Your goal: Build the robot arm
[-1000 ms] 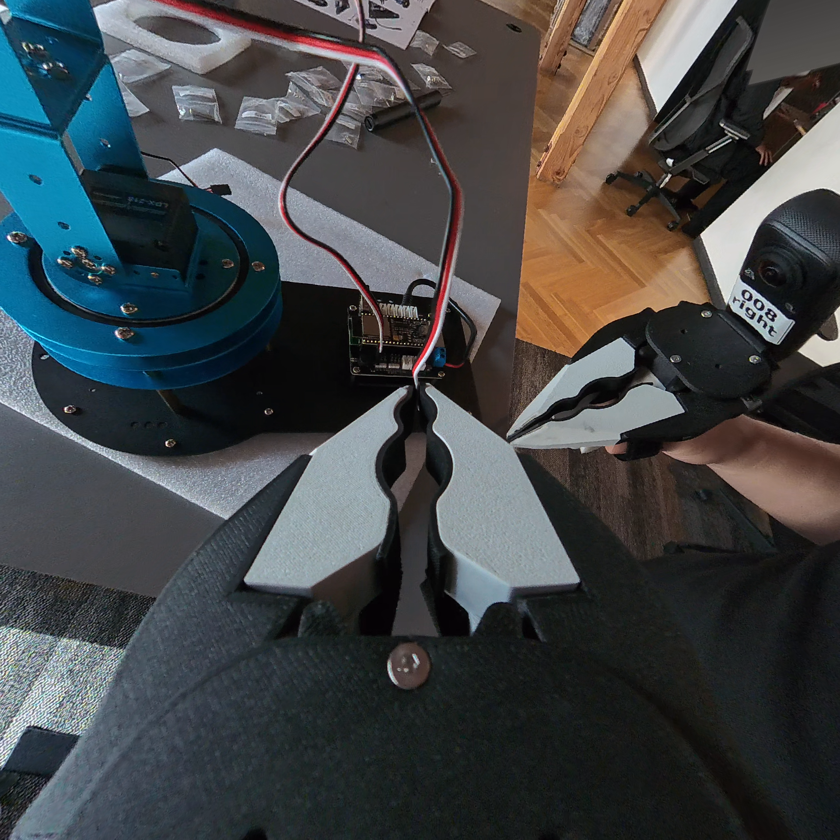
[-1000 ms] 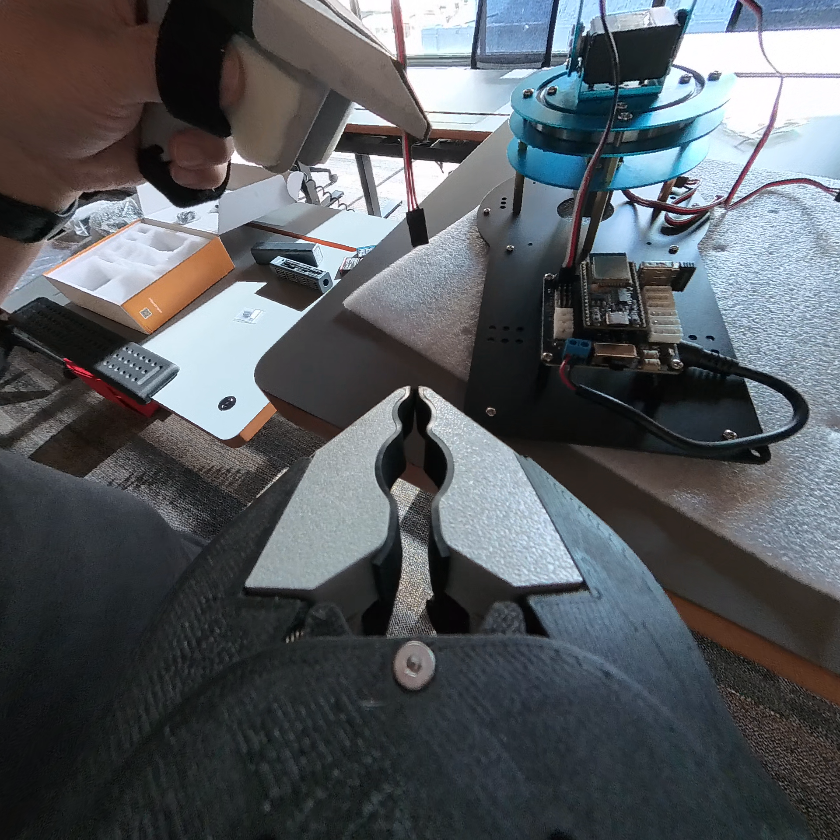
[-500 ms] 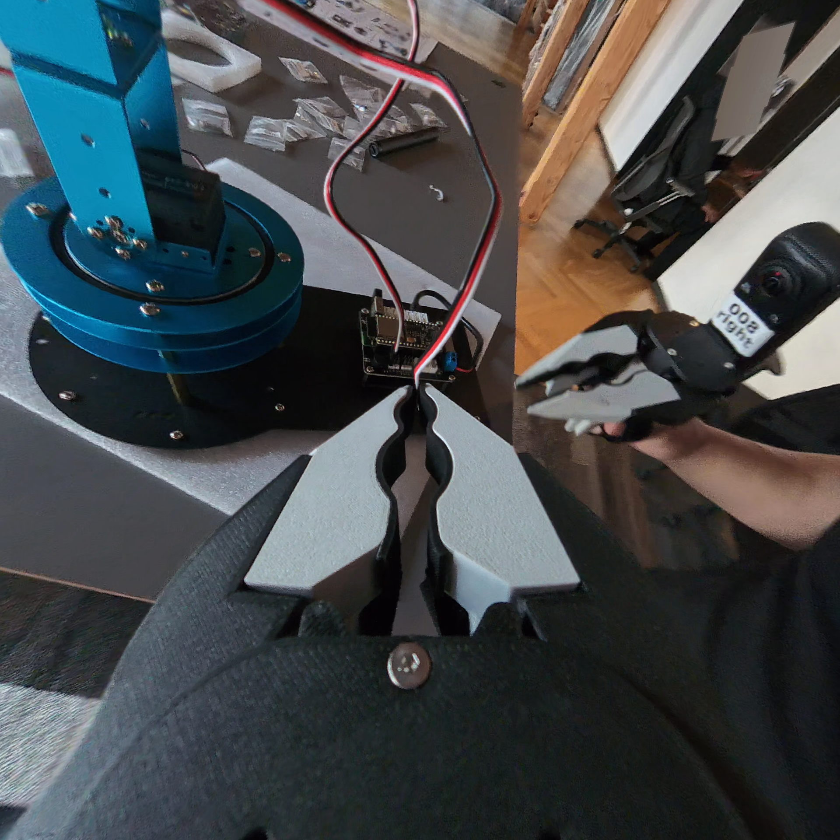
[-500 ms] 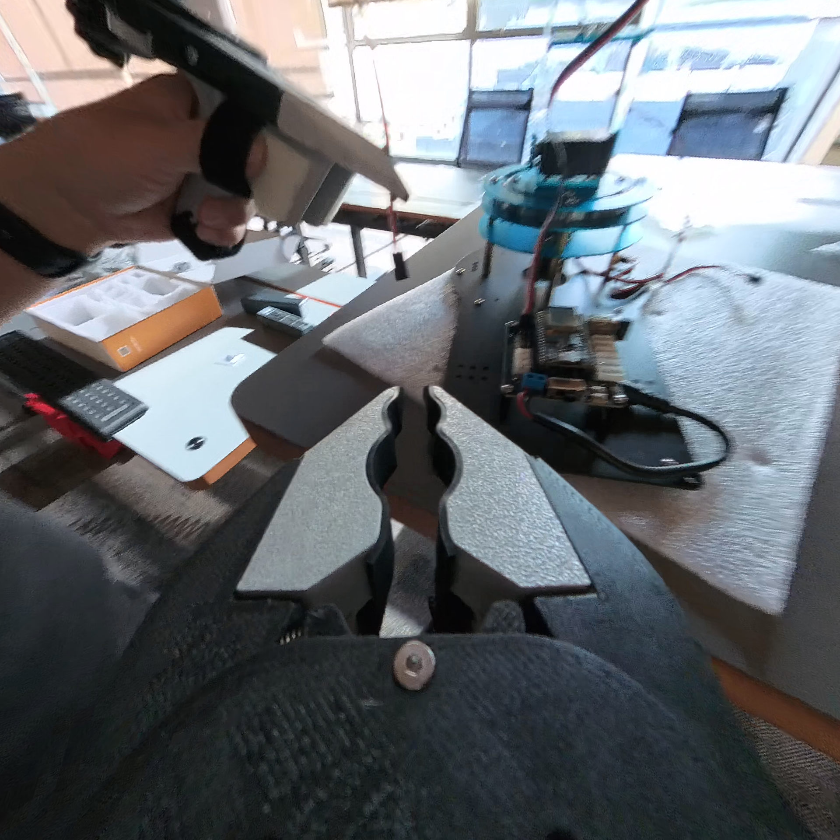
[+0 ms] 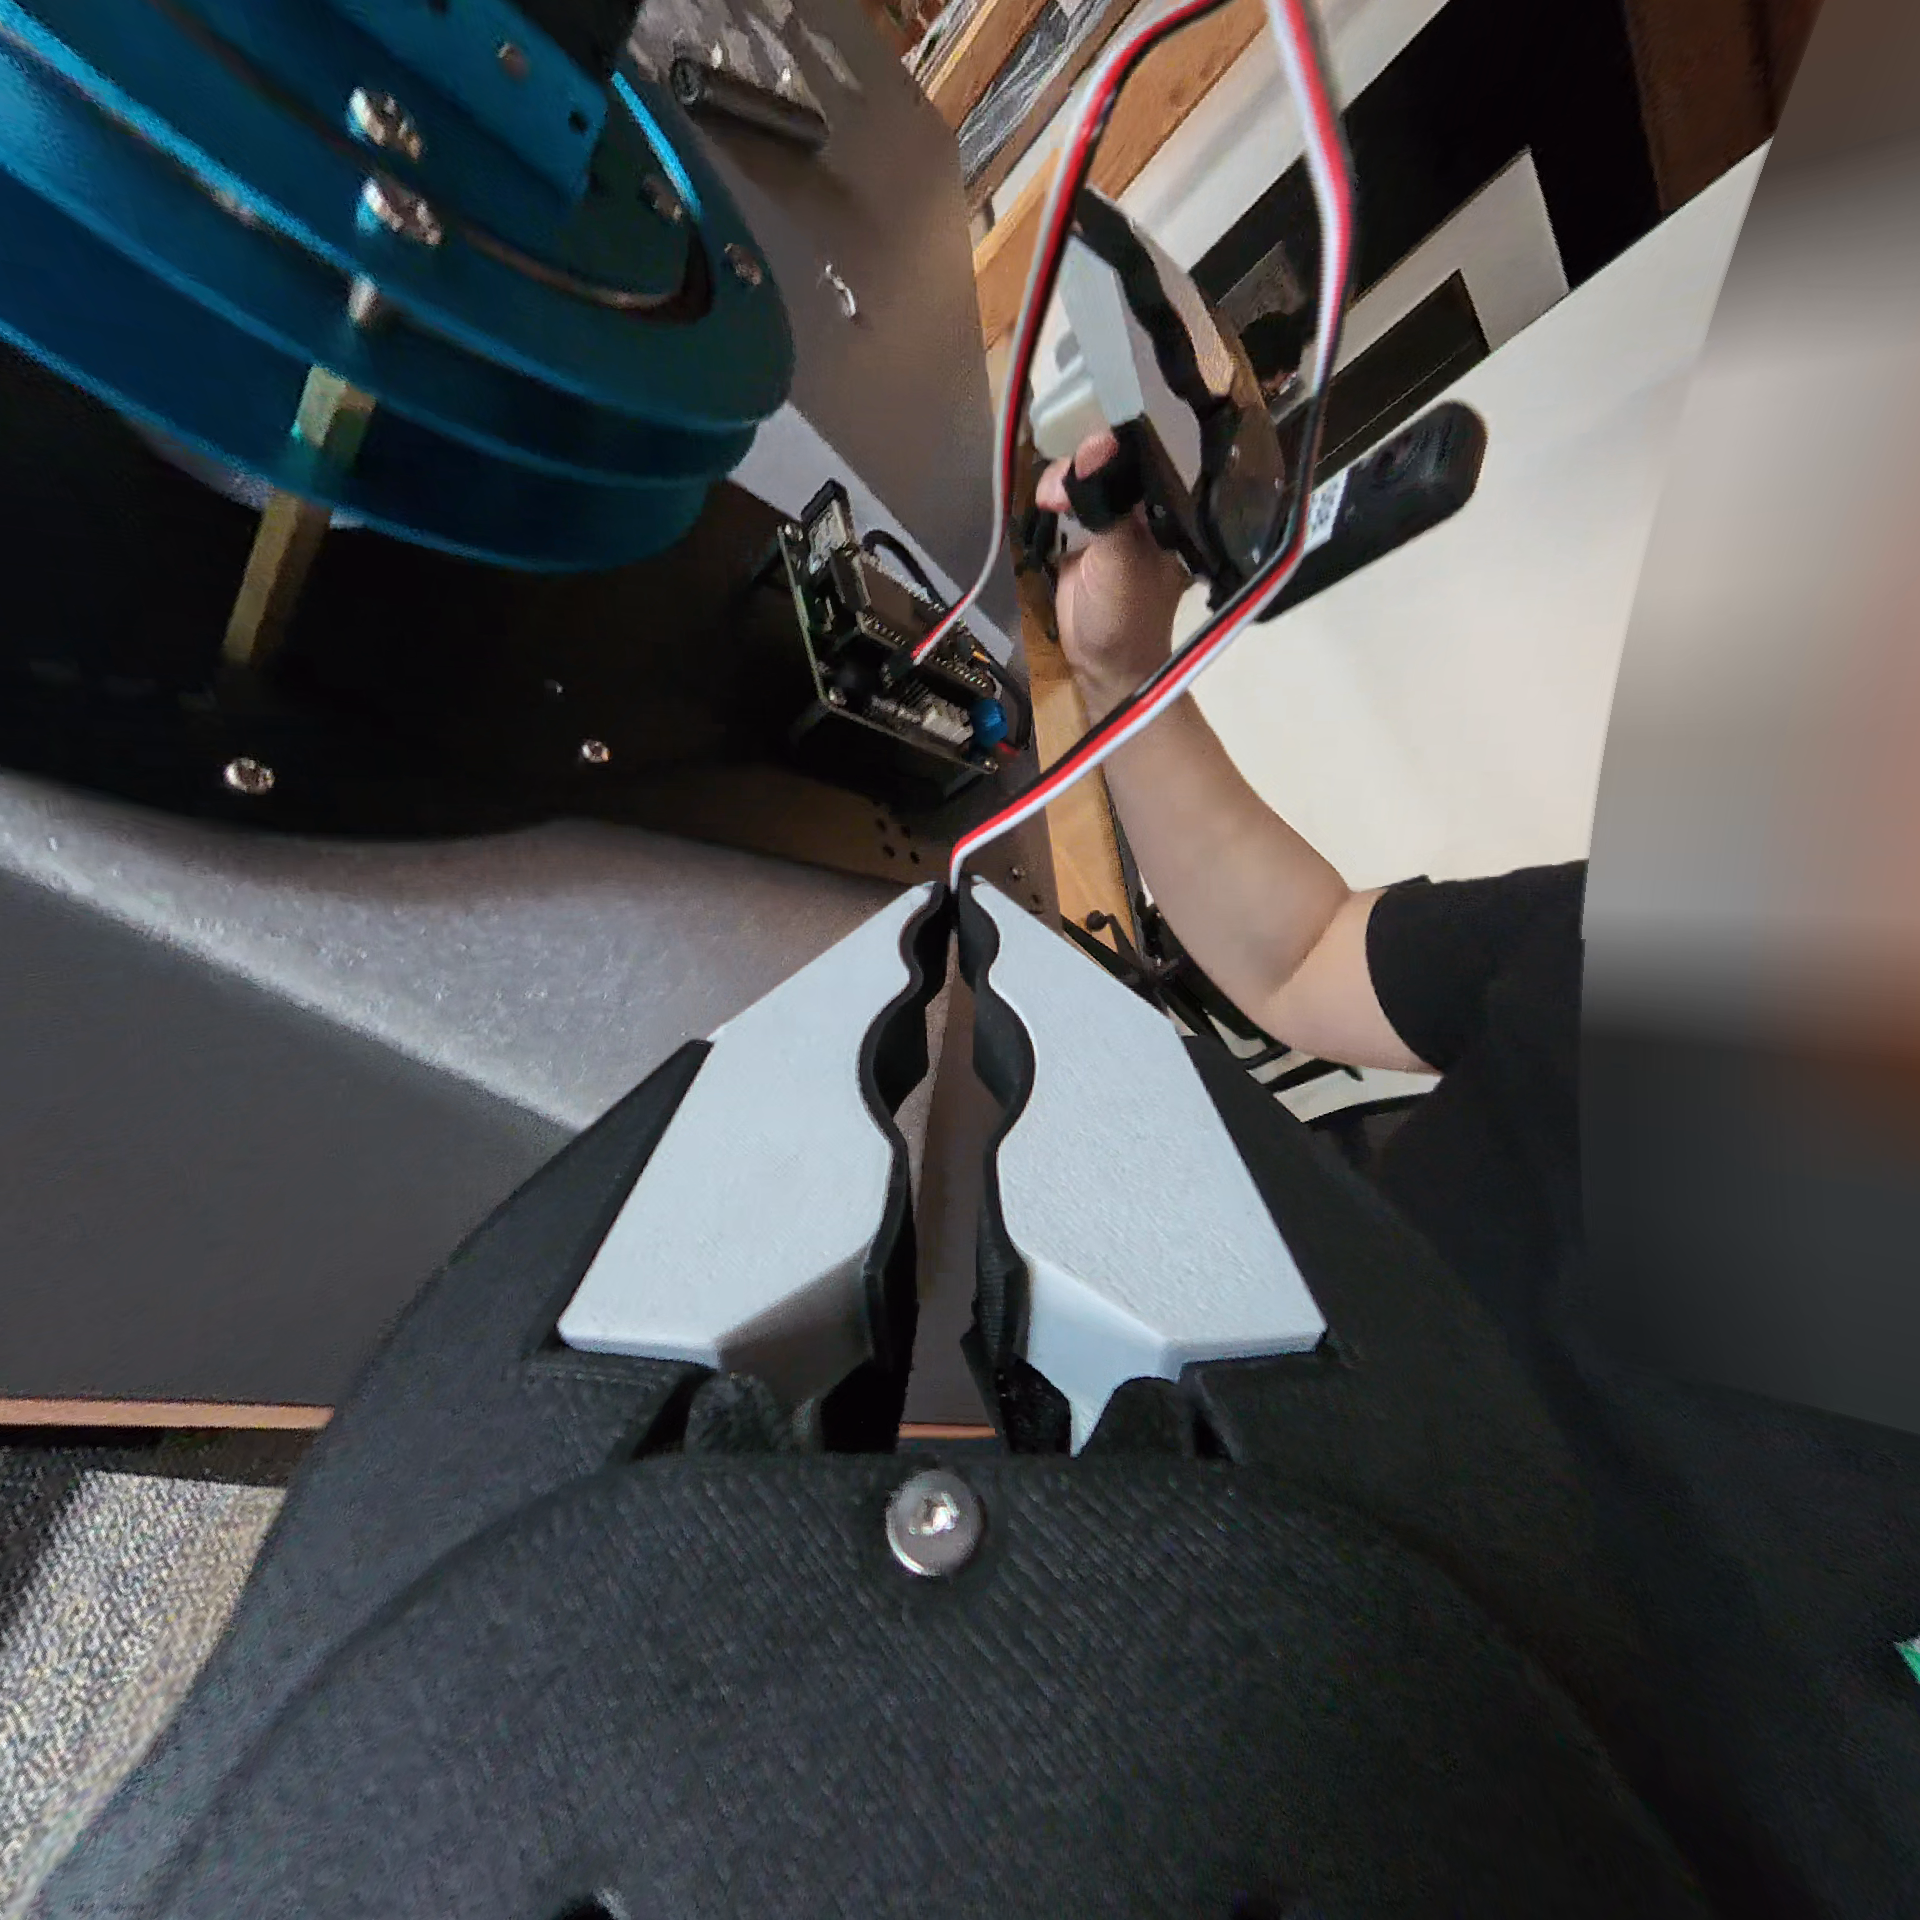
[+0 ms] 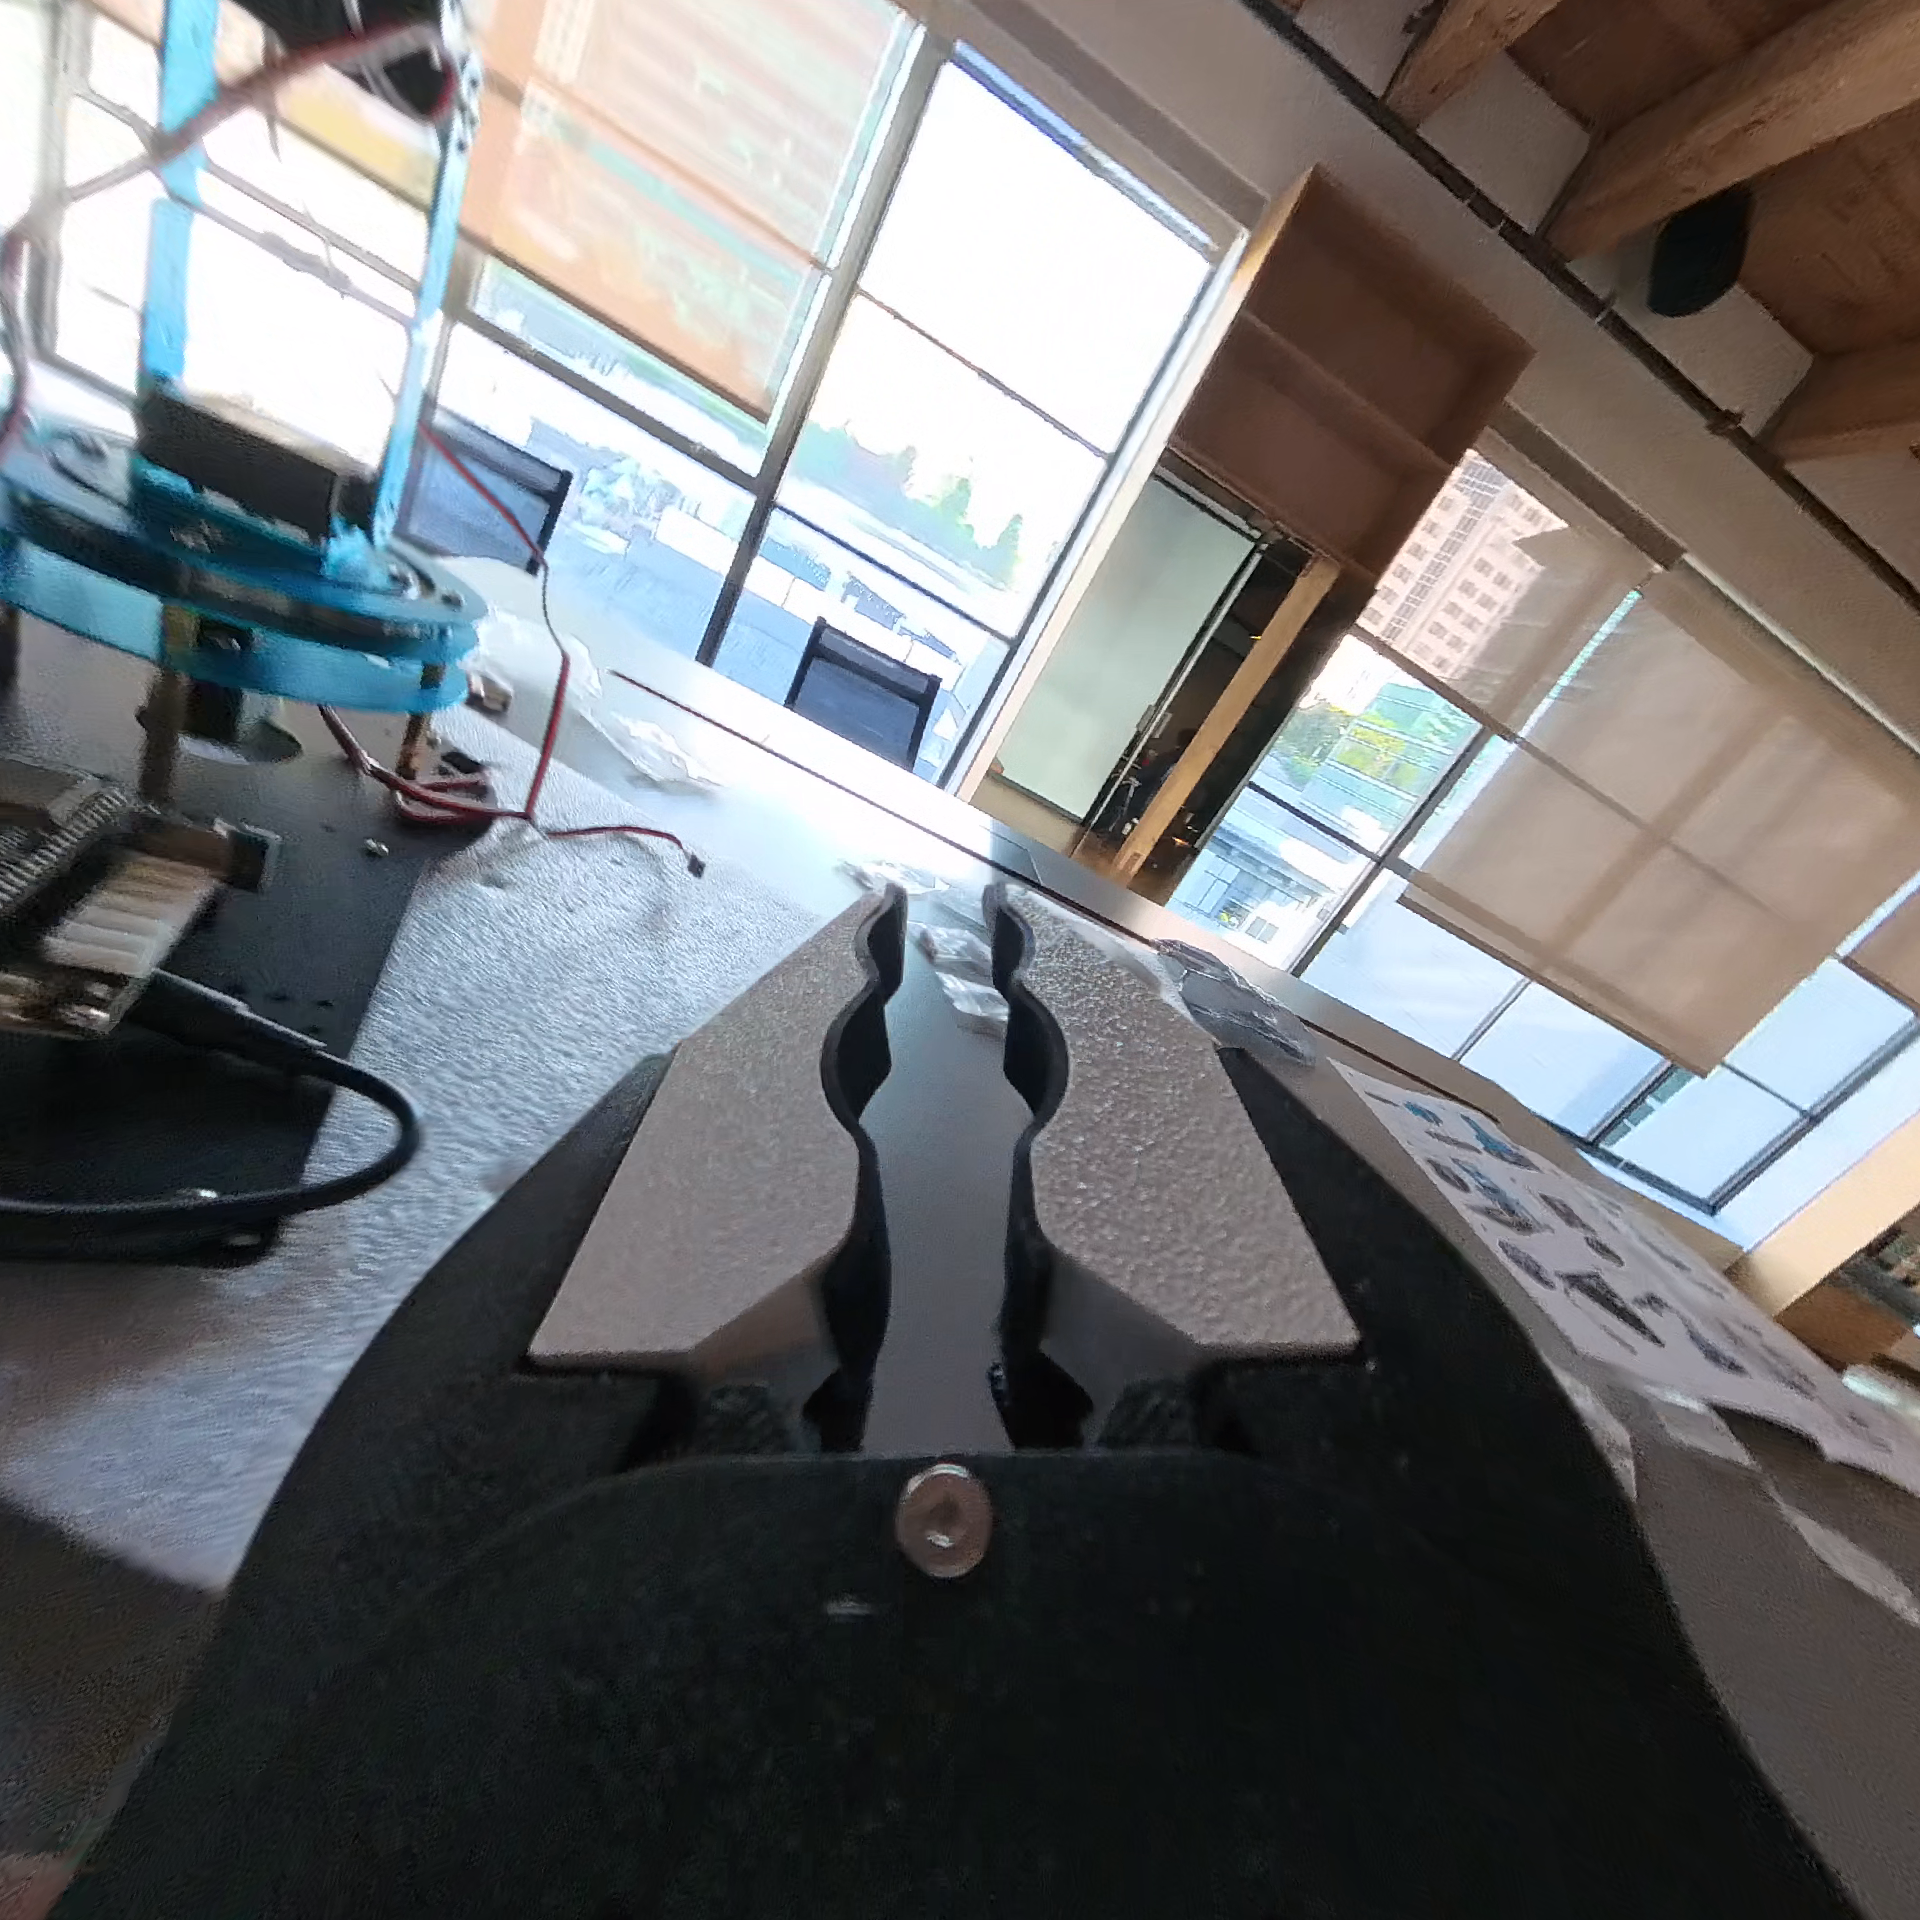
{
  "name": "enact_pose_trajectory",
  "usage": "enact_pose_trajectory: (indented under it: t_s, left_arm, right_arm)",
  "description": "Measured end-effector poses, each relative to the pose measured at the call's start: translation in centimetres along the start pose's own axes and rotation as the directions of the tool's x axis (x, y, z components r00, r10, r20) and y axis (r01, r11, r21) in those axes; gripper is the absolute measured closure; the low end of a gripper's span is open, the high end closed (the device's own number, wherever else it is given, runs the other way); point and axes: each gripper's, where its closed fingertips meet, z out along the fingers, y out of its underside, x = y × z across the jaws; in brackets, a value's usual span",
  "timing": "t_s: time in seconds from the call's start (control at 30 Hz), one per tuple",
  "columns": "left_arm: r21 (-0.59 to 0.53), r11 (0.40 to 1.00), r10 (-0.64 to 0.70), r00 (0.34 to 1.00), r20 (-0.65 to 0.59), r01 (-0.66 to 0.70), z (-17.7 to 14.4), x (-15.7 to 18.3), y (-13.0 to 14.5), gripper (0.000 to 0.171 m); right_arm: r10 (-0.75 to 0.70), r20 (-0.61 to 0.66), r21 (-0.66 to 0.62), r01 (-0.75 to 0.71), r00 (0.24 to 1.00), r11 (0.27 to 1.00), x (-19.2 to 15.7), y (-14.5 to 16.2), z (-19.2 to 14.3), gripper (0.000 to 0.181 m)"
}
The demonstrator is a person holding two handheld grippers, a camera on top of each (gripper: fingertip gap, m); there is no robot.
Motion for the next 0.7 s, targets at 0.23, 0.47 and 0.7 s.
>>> enact_pose_trajectory:
  t_s: [0.23, 0.47, 0.7]
  left_arm:
    - [-0.062, 0.996, -0.056, 0.998, 0.033, 0.058, 0.3, -1.5, 0.9, 0.171]
    - [-0.101, 0.992, -0.073, 0.994, 0.086, 0.082, 0.5, -2.3, 0.6, 0.171]
    - [-0.137, 0.989, -0.032, 0.976, 0.214, 0.063, 1.0, -3.2, 0.5, 0.171]
  right_arm:
    - [0.165, 0.237, -0.080, -0.150, 0.957, 0.986, -1.7, 2.6, 5.3, 0.181]
    - [0.310, 0.171, -0.223, -0.270, 0.935, 0.937, -0.3, 5.0, 8.5, 0.181]
    - [0.289, 0.267, -0.291, -0.209, 0.919, 0.934, -3.0, 5.7, 9.8, 0.181]
